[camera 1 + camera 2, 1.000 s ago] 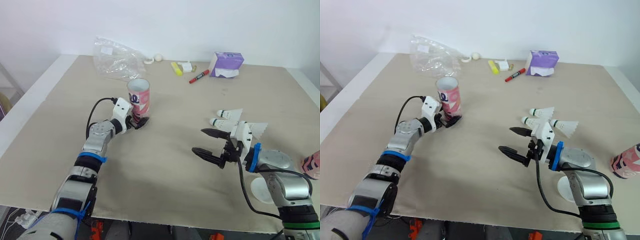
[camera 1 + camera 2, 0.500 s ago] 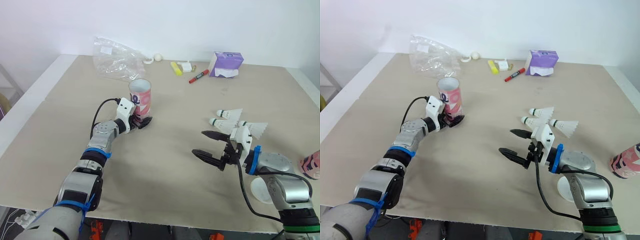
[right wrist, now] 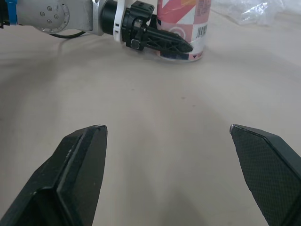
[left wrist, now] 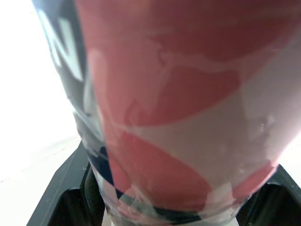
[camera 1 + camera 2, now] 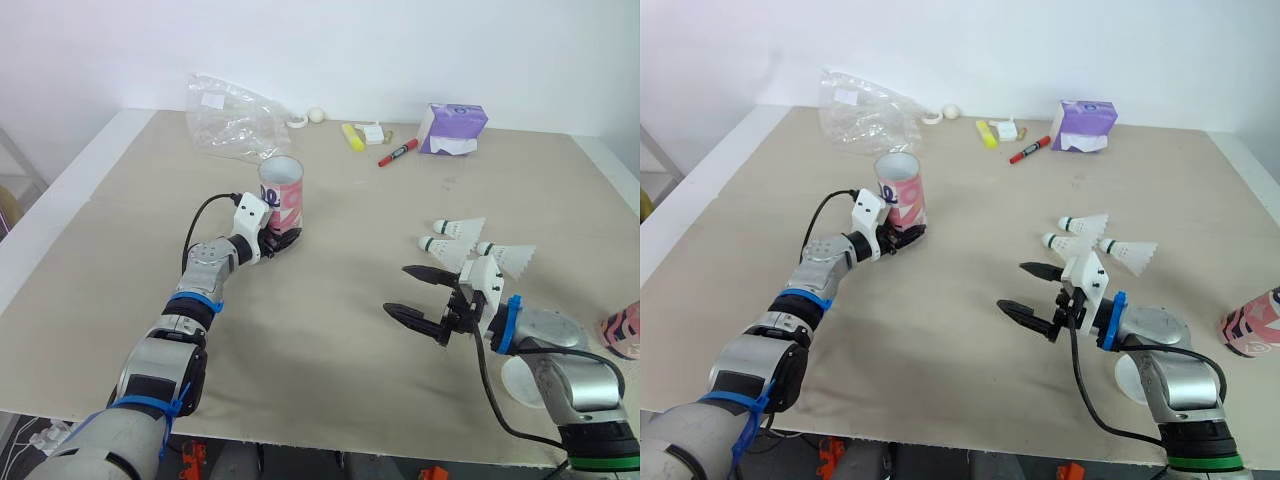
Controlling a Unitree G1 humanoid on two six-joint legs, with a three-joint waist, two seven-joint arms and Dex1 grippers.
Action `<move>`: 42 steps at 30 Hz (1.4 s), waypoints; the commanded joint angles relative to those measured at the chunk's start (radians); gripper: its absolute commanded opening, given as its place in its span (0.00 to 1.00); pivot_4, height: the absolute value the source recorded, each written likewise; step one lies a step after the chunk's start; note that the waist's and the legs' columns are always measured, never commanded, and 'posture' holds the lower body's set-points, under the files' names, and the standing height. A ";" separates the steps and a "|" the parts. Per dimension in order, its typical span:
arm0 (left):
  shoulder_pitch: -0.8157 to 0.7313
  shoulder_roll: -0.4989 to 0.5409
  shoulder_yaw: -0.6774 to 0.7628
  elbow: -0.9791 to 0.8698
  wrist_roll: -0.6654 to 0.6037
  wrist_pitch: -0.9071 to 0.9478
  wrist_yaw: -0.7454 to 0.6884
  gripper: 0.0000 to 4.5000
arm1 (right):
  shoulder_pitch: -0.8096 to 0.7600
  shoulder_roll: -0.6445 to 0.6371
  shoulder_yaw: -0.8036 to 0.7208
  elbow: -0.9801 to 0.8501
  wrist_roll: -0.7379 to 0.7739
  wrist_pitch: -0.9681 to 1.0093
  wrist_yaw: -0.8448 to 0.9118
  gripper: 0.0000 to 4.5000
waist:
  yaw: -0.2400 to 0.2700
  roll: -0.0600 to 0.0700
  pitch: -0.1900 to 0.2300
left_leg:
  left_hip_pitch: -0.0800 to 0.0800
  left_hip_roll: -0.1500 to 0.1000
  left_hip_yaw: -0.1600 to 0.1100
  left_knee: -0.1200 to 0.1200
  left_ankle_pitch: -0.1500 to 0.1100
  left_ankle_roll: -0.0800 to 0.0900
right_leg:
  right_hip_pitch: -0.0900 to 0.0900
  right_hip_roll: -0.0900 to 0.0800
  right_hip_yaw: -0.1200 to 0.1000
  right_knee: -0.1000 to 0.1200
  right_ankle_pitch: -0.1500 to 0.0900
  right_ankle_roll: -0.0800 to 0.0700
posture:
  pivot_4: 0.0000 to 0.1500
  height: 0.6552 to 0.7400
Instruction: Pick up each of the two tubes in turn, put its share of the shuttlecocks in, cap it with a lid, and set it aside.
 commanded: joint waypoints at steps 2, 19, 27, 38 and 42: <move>-0.005 0.026 -0.010 -0.064 0.025 -0.050 -0.023 0.65 | -0.007 0.005 -0.042 -0.070 0.043 0.007 -0.011 1.00 | 0.000 0.000 0.000 | 0.000 0.000 0.000 0.000 0.000 0.000 | 0.000 0.000 0.000 0.000 0.000 0.000 | 1.00 1.00; 0.200 0.273 -0.253 -0.791 0.003 0.298 -0.543 0.65 | 0.091 -0.031 -0.116 -0.363 0.205 0.073 -0.009 1.00 | -0.001 0.001 0.000 | 0.000 0.001 -0.002 0.001 0.001 0.000 | 0.000 0.000 -0.001 0.002 0.000 -0.002 | 1.00 1.00; 0.103 0.346 -0.405 -0.891 0.071 0.403 -0.707 0.65 | 0.142 -0.054 -0.152 -0.423 0.246 0.084 0.007 1.00 | 0.000 0.001 0.000 | 0.000 0.001 -0.002 0.001 0.001 0.000 | 0.000 0.000 -0.002 0.002 -0.001 -0.002 | 1.00 1.00; 0.041 0.322 -0.507 -0.971 0.125 0.568 -0.735 0.65 | 0.166 -0.053 -0.136 -0.466 0.249 0.098 -0.009 1.00 | -0.001 0.000 0.000 | 0.000 0.001 -0.002 0.001 0.001 0.000 | 0.000 0.001 -0.002 0.002 -0.001 -0.003 | 1.00 1.00; 0.027 0.321 -0.527 -0.975 0.141 0.587 -0.742 0.65 | 0.162 -0.051 -0.129 -0.469 0.248 0.100 -0.018 1.00 | -0.001 0.001 0.000 | 0.000 0.001 -0.002 0.001 0.001 0.001 | 0.000 0.001 -0.002 0.002 -0.001 -0.004 | 1.00 1.00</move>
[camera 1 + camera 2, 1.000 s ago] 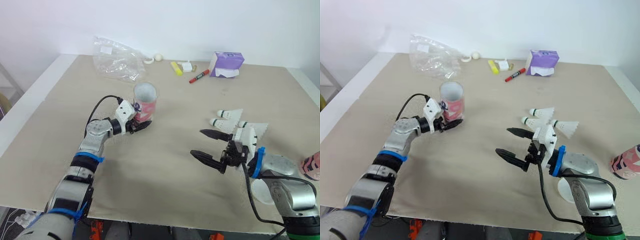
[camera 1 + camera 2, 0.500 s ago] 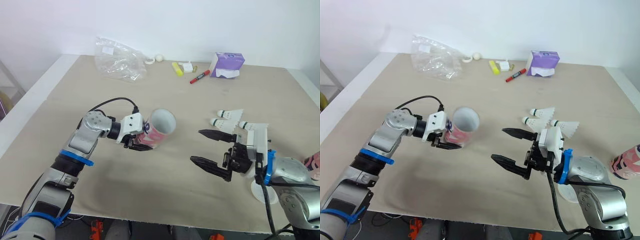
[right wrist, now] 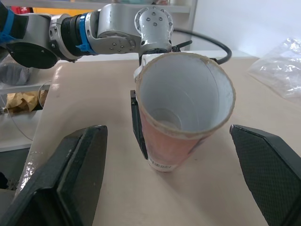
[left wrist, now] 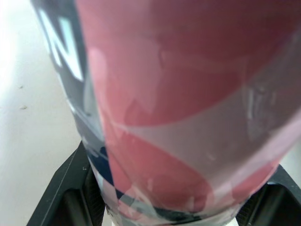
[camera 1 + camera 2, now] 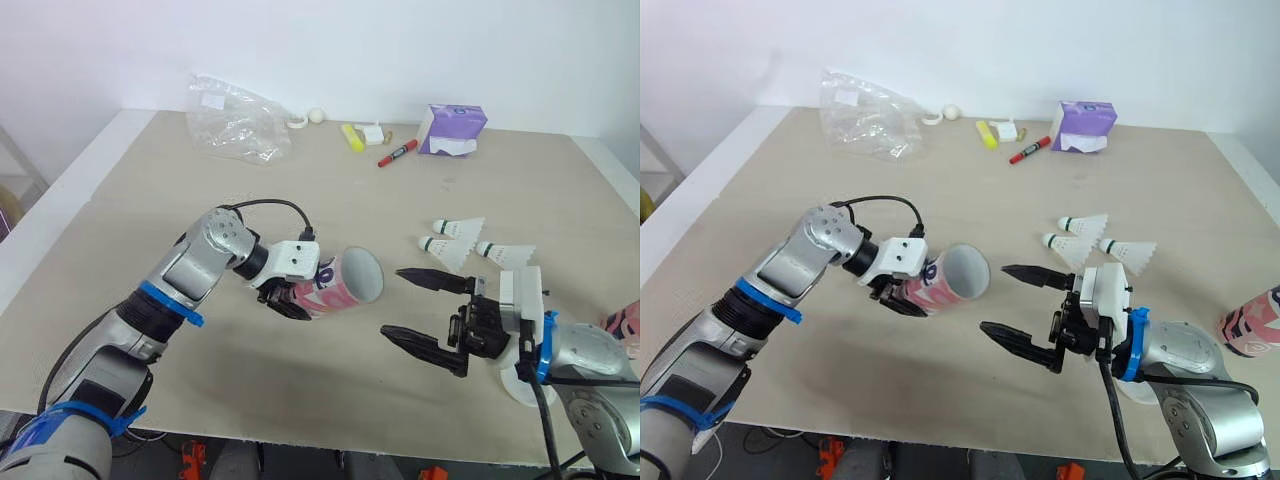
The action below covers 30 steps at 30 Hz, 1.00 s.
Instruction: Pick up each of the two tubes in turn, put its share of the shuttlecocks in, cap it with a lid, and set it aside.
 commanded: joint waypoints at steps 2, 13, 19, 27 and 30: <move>-0.032 0.006 -0.019 -0.023 0.021 0.000 -0.014 0.65 | -0.004 -0.004 -0.009 -0.042 0.014 -0.001 -0.010 1.00 | 0.000 0.000 0.000 | 0.000 0.000 0.000 0.000 0.000 0.000 | 0.000 0.000 0.000 0.000 0.000 0.000 | 1.00 1.00; -0.032 0.006 -0.034 -0.027 0.035 0.004 -0.025 0.65 | -0.012 0.054 -0.140 0.158 0.006 0.046 -0.196 1.00 | 0.000 0.000 0.000 | 0.000 0.000 0.000 0.000 0.000 0.000 | 0.000 0.000 0.000 0.000 0.000 0.000 | 1.00 1.00; -0.031 0.007 -0.033 -0.032 0.041 0.006 -0.027 0.65 | -0.096 0.080 -0.147 0.293 -0.067 0.099 -0.369 1.00 | -0.001 0.001 0.000 | 0.001 0.000 0.000 0.000 0.000 0.000 | 0.000 0.000 0.000 0.001 0.001 -0.001 | 1.00 1.00; -0.028 0.004 -0.036 -0.055 0.037 0.021 -0.030 0.65 | -0.159 0.099 -0.100 0.399 -0.137 0.130 -0.408 1.00 | 0.000 0.002 0.000 | 0.001 0.000 0.000 0.000 0.000 0.001 | 0.000 0.000 0.000 0.001 0.000 0.000 | 1.00 1.00; -0.029 0.000 -0.034 -0.059 0.036 0.025 -0.026 0.65 | -0.173 0.108 -0.089 0.428 -0.157 0.129 -0.404 1.00 | -0.001 0.002 0.000 | 0.001 0.000 0.000 0.000 0.000 0.001 | 0.000 0.000 0.000 0.001 0.000 0.000 | 1.00 1.00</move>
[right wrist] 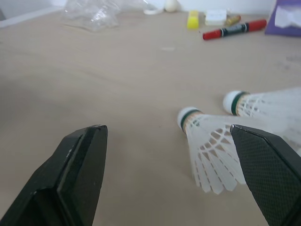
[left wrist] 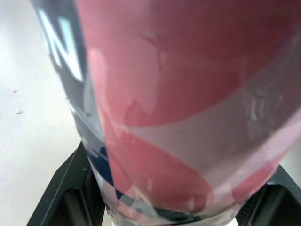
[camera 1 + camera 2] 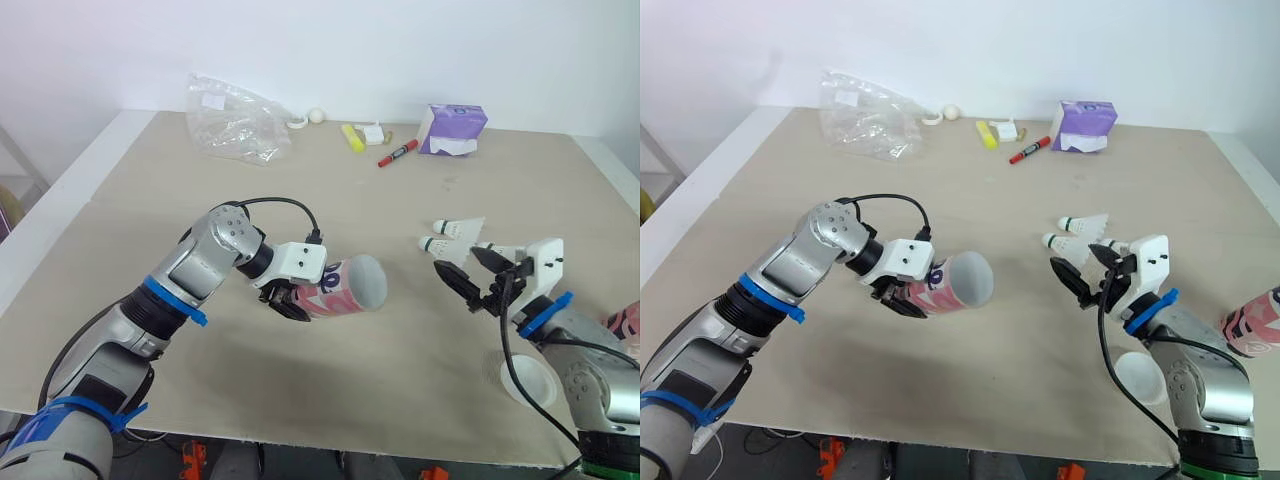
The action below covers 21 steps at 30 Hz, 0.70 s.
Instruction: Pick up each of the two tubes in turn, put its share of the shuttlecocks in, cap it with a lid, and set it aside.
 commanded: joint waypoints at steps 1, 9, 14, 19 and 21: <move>-0.007 0.000 -0.005 -0.031 -0.001 0.007 -0.003 0.65 | -0.021 0.007 0.008 0.011 -0.018 -0.004 0.000 1.00 | 0.000 0.000 0.000 | 0.000 0.000 0.000 0.000 0.000 0.000 | 0.000 0.000 0.000 0.000 0.000 0.000 | 1.00 1.00; -0.006 -0.001 -0.001 -0.029 0.001 -0.004 0.009 0.65 | -0.083 0.032 0.028 0.097 -0.029 0.017 0.014 1.00 | 0.000 0.001 0.000 | 0.000 0.000 0.000 0.000 0.000 0.000 | 0.000 0.000 0.000 0.000 0.001 0.000 | 1.00 1.00; -0.004 -0.006 -0.001 -0.029 -0.001 -0.006 0.014 0.65 | -0.141 0.044 0.036 0.174 -0.040 0.022 0.018 1.00 | -0.001 0.001 0.000 | 0.000 0.000 0.000 0.001 0.000 0.000 | 0.000 0.000 0.000 0.000 0.001 0.000 | 1.00 1.00; 0.005 -0.006 -0.003 -0.026 0.002 -0.013 0.020 0.64 | -0.194 0.053 0.045 0.245 -0.057 0.020 0.015 0.81 | -0.001 0.001 0.000 | 0.000 0.000 0.000 0.001 0.000 0.000 | 0.000 0.000 0.000 0.000 0.001 0.000 | 1.00 1.00; 0.008 -0.006 -0.004 -0.023 0.003 -0.016 0.023 0.64 | -0.216 0.059 0.046 0.267 -0.061 0.014 0.016 0.63 | -0.001 0.001 0.000 | 0.000 0.000 0.000 0.001 0.000 0.000 | 0.000 0.000 0.000 0.000 0.001 0.000 | 1.00 1.00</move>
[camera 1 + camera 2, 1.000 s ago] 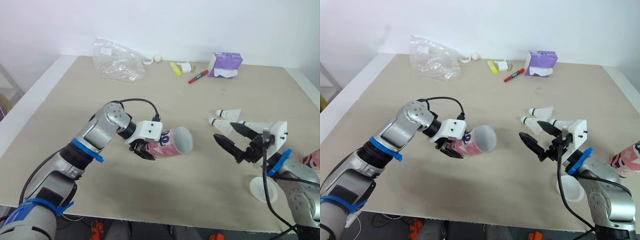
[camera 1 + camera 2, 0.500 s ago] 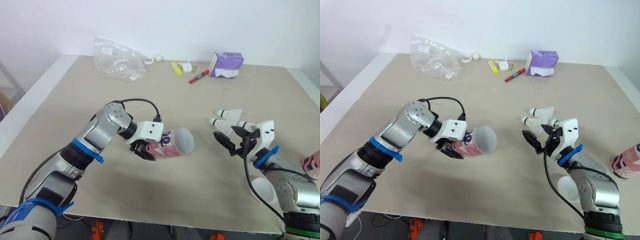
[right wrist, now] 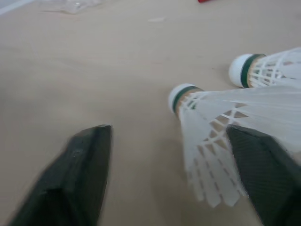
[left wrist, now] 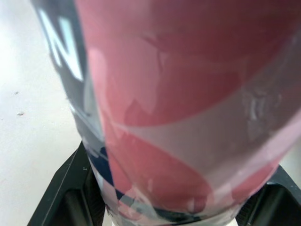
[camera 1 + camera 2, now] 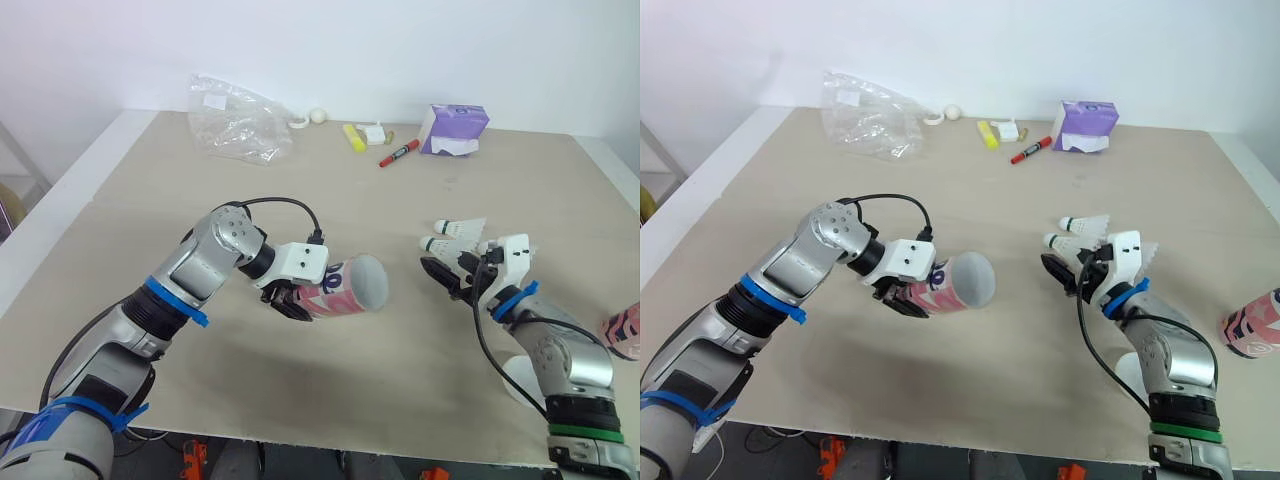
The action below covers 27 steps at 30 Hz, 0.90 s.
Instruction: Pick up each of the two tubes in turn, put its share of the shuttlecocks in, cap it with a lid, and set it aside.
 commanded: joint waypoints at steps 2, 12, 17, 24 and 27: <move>0.009 0.001 -0.003 -0.017 0.003 -0.014 0.007 0.64 | -0.059 0.010 -0.012 0.031 -0.007 -0.017 0.007 0.41 | -0.001 0.000 0.000 | 0.000 0.000 0.000 0.000 0.000 0.000 | 0.000 0.000 0.000 0.000 0.000 0.000 | 1.00 1.00; 0.004 -0.003 -0.001 0.002 0.001 -0.018 0.013 0.64 | -0.040 -0.017 -0.012 -0.087 -0.005 -0.008 0.052 0.00 | 0.001 0.001 0.000 | 0.000 0.000 0.000 0.000 0.000 0.000 | 0.000 0.000 0.000 0.000 0.000 0.000 | 1.00 1.00; 0.005 -0.001 0.000 0.011 0.000 -0.025 0.010 0.64 | 0.007 -0.109 -0.028 -0.273 -0.009 -0.029 0.121 0.00 | 0.001 0.002 0.000 | 0.000 0.000 0.000 0.001 0.000 0.000 | 0.000 0.000 0.000 0.000 0.000 0.001 | 1.00 1.00; -0.005 -0.021 0.010 0.062 -0.014 0.001 0.020 0.64 | 0.132 -0.500 -0.102 -0.607 -0.081 -0.328 0.516 0.00 | 0.002 0.007 -0.001 | 0.000 -0.002 0.000 0.001 0.000 0.000 | 0.001 -0.001 0.000 0.000 -0.002 0.003 | 1.00 1.00; -0.010 -0.027 0.009 0.078 -0.019 0.010 0.015 0.64 | 0.135 -0.525 -0.098 -0.651 -0.082 -0.357 0.540 0.00 | 0.001 0.002 -0.001 | 0.003 0.000 -0.001 0.002 0.000 0.000 | 0.005 -0.001 -0.001 0.000 -0.003 -0.002 | 1.00 1.00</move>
